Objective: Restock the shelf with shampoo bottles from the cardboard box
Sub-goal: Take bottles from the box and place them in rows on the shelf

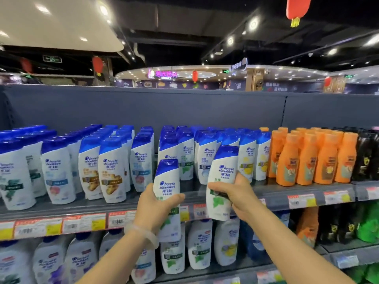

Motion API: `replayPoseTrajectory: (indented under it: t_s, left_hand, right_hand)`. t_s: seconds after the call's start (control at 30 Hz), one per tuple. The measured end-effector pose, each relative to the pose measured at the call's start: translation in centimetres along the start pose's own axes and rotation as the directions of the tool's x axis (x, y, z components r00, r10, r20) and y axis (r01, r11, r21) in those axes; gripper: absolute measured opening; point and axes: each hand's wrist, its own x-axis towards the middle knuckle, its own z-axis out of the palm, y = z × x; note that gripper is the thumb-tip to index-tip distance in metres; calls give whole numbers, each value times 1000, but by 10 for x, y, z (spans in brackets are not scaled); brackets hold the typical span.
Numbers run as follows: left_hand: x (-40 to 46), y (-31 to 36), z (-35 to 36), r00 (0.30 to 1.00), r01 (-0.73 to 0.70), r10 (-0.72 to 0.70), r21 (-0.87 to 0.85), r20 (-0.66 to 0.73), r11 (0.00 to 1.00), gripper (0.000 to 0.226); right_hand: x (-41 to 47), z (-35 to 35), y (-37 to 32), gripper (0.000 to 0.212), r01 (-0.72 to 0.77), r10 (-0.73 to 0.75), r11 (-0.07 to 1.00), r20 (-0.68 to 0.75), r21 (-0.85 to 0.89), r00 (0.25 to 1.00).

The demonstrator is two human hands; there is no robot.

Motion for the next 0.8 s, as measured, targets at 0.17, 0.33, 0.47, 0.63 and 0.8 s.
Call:
replayPoseTrajectory:
  t_s: [0.17,0.33,0.47,0.63,0.8]
  left_hand:
    - [9,-2,1,994,-15,17,12,-108,1000,36]
    - [12,-5,2,985,-9,7,-11,-171,1000,37]
    - [8,-6,0,979,8,-6,11,-204,1000,39]
    - [5,-8,-8,972,15,0,65,-234,998,40]
    - [6,-14,-9,972,17,-2,62,-237,998,39]
  right_hand:
    - [40,20,-8,41,81,-78,996,86,-29,993]
    - [67,45,0,39,144,-137,989,149,-39,979]
    - [77,53,15,46,153,-148,988,169,-13,974]
    - [85,52,27,42,187,-165,977,191,-101,968]
    - [88,46,26,48,200,-155,970,279,-139,948]
